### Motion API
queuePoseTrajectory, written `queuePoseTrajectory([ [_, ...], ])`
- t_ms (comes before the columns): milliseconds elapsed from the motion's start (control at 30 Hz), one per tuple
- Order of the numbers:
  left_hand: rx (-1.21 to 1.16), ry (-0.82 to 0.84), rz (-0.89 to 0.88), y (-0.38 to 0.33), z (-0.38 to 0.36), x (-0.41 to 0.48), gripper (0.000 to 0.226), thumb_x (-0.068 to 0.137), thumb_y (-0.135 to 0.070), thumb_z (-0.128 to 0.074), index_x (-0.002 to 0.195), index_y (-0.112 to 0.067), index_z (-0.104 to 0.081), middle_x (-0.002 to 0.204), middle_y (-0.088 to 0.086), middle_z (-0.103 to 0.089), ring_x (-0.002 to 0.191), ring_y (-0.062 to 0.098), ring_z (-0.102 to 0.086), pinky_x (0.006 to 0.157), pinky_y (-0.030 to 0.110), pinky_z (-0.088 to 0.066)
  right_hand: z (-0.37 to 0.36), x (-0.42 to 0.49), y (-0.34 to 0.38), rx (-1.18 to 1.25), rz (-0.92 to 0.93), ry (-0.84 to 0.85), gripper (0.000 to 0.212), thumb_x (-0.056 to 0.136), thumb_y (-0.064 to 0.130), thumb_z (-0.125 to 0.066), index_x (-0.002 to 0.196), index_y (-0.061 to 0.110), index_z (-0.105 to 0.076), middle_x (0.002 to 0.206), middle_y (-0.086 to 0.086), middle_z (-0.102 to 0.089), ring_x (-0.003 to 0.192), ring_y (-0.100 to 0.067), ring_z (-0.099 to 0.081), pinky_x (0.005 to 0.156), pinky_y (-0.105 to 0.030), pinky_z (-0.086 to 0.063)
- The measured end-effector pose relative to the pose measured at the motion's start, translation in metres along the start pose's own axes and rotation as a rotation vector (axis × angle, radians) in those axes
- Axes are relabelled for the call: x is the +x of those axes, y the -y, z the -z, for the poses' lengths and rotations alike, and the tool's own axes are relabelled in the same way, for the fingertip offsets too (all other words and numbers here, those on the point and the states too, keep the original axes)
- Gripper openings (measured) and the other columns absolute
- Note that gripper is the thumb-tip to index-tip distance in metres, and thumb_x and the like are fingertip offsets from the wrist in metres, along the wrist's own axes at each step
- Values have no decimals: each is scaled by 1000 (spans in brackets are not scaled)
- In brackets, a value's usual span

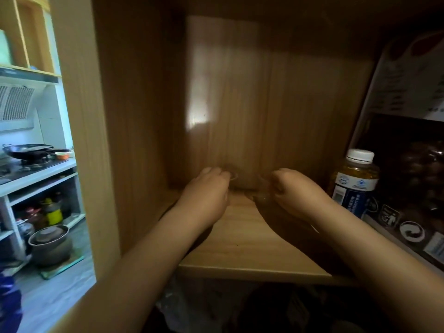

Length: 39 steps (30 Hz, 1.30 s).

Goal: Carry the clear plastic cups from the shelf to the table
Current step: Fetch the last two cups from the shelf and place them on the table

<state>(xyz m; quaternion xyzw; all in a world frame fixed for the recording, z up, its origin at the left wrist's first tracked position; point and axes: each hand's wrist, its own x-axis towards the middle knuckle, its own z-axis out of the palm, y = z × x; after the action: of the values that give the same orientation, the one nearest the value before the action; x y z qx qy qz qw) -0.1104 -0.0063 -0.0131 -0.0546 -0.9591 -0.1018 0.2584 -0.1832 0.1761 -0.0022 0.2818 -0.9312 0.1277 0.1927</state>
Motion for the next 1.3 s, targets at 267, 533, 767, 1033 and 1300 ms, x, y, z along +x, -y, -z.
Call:
queuePoseTrajectory([
  [267,-40,-13,-7,-1,9,-3,37,80,-12,-62,116,-17,-56,115,5,-58,108,22,-46,88,39,-44,8,-10,7,-45,85,-3,21,84,24,-58,105,22,-61,95,3,-58,79,-13,-55,65,-25,-47],
  [533,-123,-170,-106,-4,31,-23,36,85,-6,-54,116,-24,-56,109,-2,-60,103,13,-48,82,29,-46,27,-51,28,-35,140,-156,16,87,18,-54,100,23,-62,88,9,-55,76,-7,-53,64,-23,-48],
  [767,-142,-184,-186,-1,56,-63,27,88,-15,-52,111,-27,-58,101,-13,-56,94,-2,-39,68,9,-29,44,-96,59,39,175,-197,19,86,27,-50,101,27,-60,92,15,-52,83,-1,-48,63,-13,-37],
  [1033,-109,-226,-174,12,90,-129,15,85,-19,-56,98,-23,-63,92,-7,-61,87,8,-46,68,15,-31,54,-126,120,73,293,-207,24,83,32,-45,95,21,-62,95,10,-57,85,-9,-53,67,-18,-45],
  [1300,-67,-266,-26,62,130,-219,5,83,-27,-58,78,-28,-58,76,-19,-54,80,7,-50,70,16,-35,29,-143,199,159,396,-283,2,84,26,-62,84,24,-62,85,12,-58,76,-7,-51,64,-15,-43],
])
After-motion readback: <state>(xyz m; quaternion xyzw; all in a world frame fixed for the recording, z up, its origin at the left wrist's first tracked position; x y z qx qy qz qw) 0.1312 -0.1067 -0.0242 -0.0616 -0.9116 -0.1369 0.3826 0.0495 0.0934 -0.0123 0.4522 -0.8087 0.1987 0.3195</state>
